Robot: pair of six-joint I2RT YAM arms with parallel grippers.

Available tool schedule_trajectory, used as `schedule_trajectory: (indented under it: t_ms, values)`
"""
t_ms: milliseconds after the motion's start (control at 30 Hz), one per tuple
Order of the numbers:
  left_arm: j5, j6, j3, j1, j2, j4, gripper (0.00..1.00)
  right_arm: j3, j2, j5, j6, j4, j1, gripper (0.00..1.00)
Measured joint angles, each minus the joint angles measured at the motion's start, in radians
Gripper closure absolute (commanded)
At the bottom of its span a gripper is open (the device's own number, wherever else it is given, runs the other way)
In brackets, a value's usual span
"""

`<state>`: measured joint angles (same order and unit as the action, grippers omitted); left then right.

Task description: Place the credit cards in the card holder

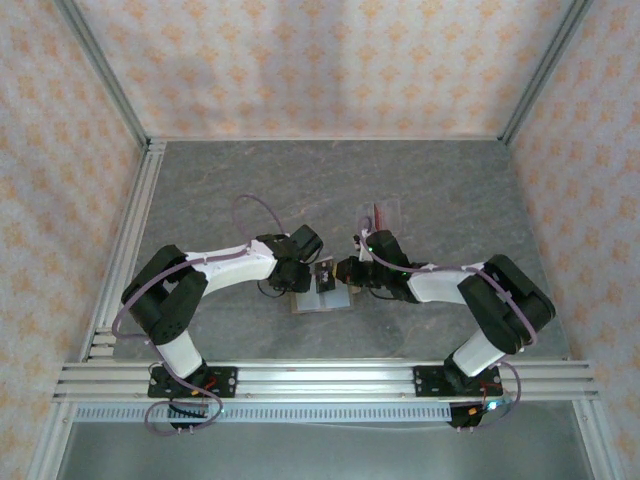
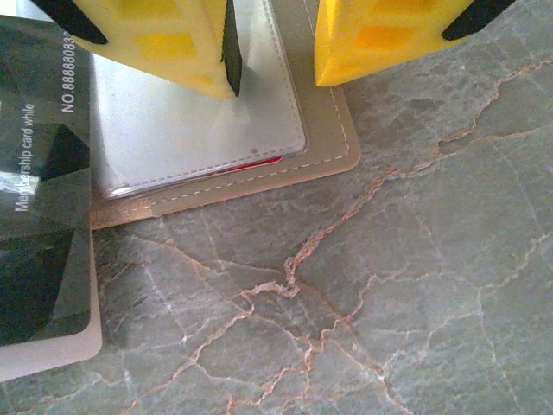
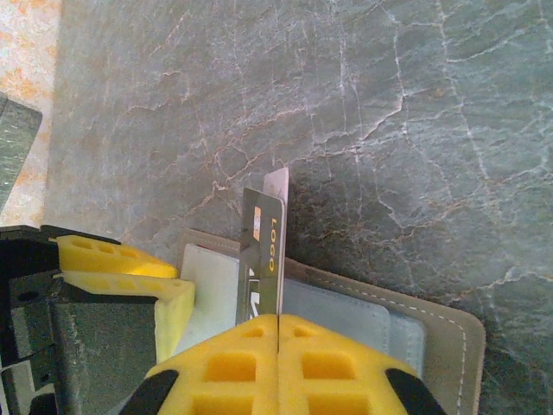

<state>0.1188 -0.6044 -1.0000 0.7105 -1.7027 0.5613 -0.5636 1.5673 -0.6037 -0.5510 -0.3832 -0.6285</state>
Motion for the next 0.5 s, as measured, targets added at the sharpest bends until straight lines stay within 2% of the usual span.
schedule_trajectory:
  t_ms: [500]
  values:
    - [-0.003,0.000,0.000,0.000,0.000,0.001,0.70,0.020,-0.027,-0.025,-0.042,-0.011,-0.015,1.00]
